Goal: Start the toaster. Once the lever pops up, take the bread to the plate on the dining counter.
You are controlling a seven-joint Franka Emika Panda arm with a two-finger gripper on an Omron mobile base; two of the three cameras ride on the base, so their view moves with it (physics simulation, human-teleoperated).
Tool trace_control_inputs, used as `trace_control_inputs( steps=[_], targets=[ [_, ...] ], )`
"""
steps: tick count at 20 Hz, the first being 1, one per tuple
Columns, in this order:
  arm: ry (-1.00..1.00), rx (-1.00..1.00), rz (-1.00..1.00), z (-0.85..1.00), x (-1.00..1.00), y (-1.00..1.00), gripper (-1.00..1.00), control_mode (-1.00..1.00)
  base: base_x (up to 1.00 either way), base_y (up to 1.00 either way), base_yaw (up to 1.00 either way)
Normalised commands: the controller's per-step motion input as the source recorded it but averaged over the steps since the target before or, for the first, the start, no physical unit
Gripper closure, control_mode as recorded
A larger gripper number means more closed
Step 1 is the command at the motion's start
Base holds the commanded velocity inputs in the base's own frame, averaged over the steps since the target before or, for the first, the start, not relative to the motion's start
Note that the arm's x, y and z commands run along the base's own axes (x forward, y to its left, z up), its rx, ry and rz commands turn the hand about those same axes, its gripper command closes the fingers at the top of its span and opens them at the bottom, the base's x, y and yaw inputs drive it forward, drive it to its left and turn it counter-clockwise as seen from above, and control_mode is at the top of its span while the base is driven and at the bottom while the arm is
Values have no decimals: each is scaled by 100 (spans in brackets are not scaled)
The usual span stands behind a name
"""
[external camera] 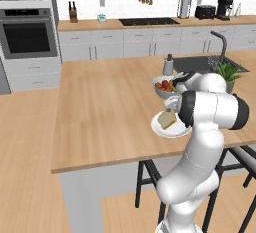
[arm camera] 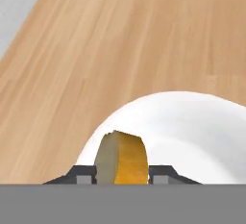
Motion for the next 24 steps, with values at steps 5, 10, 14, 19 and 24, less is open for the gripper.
trace_control_inputs(
  steps=[5, 10, 14, 19, 24],
  targets=[
    [2, 0, -6, -6, 0, -20, -100, -100, 0, 0, 0],
    [0, -5, -9, 0, 0, -35, -100, -100, 0, 0, 0],
    [0, -15, -12, 0, 0, -24, -100, -100, 0, 0, 0],
    [-1, -21, -16, 22, -24, -18, -100, -100, 0, 0, 0],
    [-8, -17, -19, 96, -91, 6, -100, -100, 0, 0, 0]
  ],
)
